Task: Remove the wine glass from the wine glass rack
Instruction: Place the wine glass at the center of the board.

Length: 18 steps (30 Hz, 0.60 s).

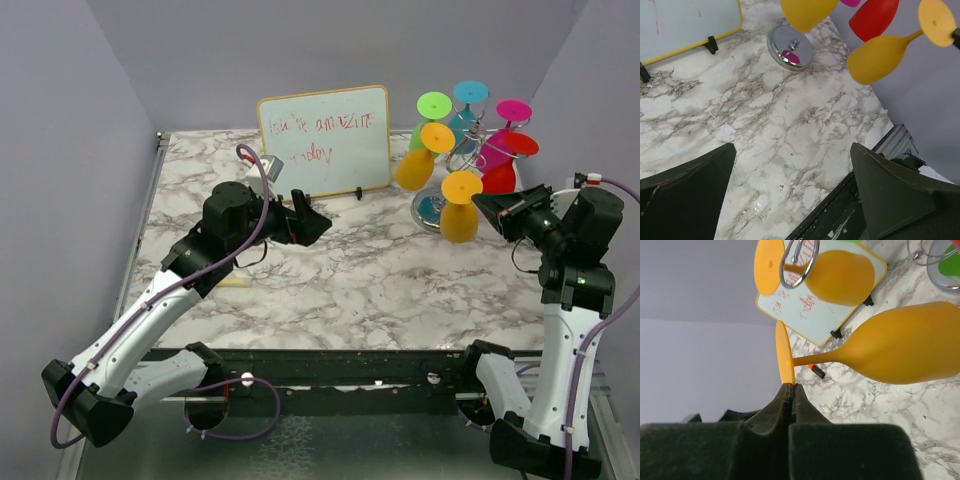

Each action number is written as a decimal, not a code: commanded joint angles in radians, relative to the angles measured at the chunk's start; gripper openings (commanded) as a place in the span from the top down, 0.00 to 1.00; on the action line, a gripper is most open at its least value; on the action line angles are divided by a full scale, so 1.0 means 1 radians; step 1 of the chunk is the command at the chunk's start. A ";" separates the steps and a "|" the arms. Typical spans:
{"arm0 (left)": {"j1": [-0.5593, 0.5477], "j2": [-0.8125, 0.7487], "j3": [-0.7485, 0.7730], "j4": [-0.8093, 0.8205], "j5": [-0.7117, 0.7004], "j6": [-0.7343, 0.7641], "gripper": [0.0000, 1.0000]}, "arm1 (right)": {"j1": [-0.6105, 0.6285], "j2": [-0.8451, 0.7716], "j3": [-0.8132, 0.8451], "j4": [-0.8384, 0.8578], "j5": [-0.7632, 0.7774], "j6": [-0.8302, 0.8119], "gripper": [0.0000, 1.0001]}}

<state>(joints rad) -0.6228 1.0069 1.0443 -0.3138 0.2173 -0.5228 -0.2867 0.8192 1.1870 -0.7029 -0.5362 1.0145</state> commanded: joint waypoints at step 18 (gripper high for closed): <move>0.000 0.179 -0.080 0.593 0.462 -0.355 0.06 | 0.095 -0.020 -0.201 0.215 -0.544 -0.285 1.00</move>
<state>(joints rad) -0.6212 1.1412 0.9787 0.1276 0.5381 -0.7815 -0.2134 0.7944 0.9955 -0.5465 -0.9546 0.7773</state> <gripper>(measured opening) 0.969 0.013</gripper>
